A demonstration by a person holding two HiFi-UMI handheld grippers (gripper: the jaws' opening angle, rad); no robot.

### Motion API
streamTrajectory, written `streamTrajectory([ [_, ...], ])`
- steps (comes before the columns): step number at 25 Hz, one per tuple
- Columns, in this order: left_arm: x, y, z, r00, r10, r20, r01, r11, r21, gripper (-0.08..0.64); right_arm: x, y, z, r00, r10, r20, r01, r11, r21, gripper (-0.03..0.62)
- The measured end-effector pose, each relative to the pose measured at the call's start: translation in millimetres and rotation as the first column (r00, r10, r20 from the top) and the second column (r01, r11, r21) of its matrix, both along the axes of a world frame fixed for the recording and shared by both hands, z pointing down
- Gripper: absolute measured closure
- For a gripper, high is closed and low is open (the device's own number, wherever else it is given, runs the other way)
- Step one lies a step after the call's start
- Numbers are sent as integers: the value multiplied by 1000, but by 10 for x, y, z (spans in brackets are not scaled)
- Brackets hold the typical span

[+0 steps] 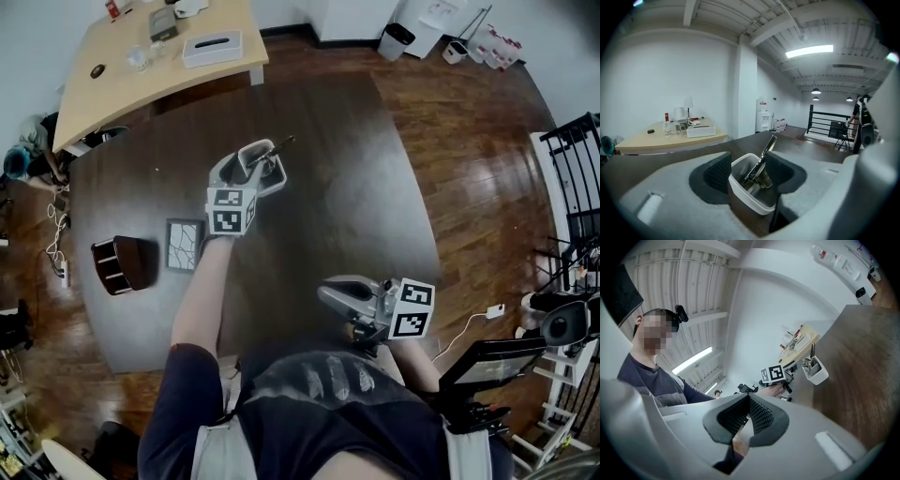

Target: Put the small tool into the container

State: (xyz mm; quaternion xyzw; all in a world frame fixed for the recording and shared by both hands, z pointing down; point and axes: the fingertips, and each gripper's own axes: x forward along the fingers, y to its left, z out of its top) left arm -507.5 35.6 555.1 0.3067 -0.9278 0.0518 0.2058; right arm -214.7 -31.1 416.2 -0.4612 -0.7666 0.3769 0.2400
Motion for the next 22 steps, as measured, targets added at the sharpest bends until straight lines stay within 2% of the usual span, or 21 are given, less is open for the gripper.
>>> streamTrajectory([
  [3, 165, 11, -252, 999, 36, 12, -37, 998, 59, 337, 22, -6, -33, 1000, 24, 14, -24, 1000, 3, 594],
  [5, 369, -68, -461, 995, 97, -5, -95, 985, 144, 339, -3, -37, -42, 998, 57, 27, -57, 998, 15, 594],
  [9, 757, -301, -786, 978, 206, -18, -194, 943, 271, 354, -150, -166, -90, 991, 112, 73, -117, 991, 62, 594],
  [11, 954, -434, -945, 967, 256, -13, -238, 915, 325, 397, -223, -278, -172, 987, 118, 111, -126, 989, 71, 594],
  [12, 1074, -529, -1017, 957, 289, -9, -268, 900, 345, 456, -236, -352, -215, 984, 125, 129, -135, 988, 72, 594],
  [13, 1195, -632, -1074, 948, 319, -5, -298, 888, 350, 555, -233, -432, -250, 981, 133, 142, -144, 987, 73, 594],
  [15, 1397, -813, -1141, 934, 357, 4, -341, 890, 302, 560, -195, -581, -298, 977, 146, 158, -158, 985, 69, 594],
  [19, 1606, -990, -1272, 930, 362, 62, -367, 922, 125, 560, -64, -784, -404, 974, 151, 171, -155, 988, 9, 594],
  [20, 1639, -1008, -1324, 931, 357, 72, -363, 925, 112, 560, -35, -826, -436, 973, 153, 172, -153, 988, -17, 594],
  [22, 1701, -1022, -1453, 938, 338, 80, -347, 927, 143, 560, 12, -899, -480, 972, 153, 177, -146, 988, -52, 594],
])
